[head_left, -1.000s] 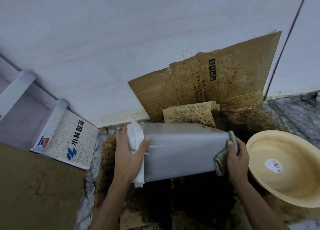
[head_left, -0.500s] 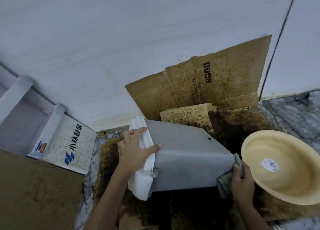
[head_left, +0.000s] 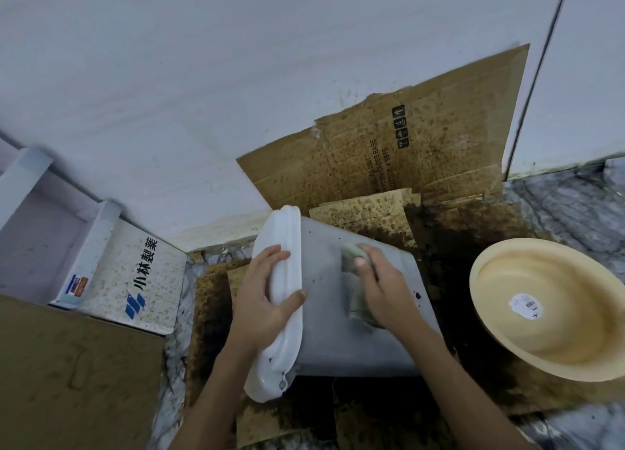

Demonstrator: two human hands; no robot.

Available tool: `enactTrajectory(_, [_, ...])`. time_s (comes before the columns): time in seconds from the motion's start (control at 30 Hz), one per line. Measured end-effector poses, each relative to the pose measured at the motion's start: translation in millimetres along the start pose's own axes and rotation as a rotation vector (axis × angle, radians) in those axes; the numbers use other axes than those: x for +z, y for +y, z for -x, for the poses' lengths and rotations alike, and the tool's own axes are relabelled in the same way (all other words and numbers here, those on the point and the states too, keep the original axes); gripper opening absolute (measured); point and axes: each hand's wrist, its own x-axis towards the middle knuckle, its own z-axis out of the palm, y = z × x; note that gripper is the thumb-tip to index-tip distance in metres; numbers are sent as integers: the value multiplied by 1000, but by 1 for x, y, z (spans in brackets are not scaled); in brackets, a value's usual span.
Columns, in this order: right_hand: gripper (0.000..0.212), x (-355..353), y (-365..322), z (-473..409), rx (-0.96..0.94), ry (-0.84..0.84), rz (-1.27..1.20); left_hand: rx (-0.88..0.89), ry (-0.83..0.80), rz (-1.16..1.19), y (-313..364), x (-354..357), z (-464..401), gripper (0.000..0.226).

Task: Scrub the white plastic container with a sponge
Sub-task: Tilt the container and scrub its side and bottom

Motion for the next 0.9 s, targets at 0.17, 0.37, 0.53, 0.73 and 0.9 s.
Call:
enactTrajectory(0.17, [44, 37, -2, 13, 54, 86, -35, 68, -167, -81, 3, 9, -4, 81])
enactTrajectory(0.37, [52, 38, 21, 7, -27, -236, 274, -3, -190, -113, 2, 5, -7, 89])
enactTrajectory(0.53, [50, 40, 43, -22, -22, -266, 238, -33, -140, -151, -5, 3, 1, 100])
enactTrajectory(0.73, [55, 76, 10, -59, 31, -178, 366, -50, -145, -146, 0, 10, 0, 87])
enactTrajectory(0.9, [51, 74, 10, -22, -230, -286, 234, -53, -170, -113, -7, 9, 6, 85])
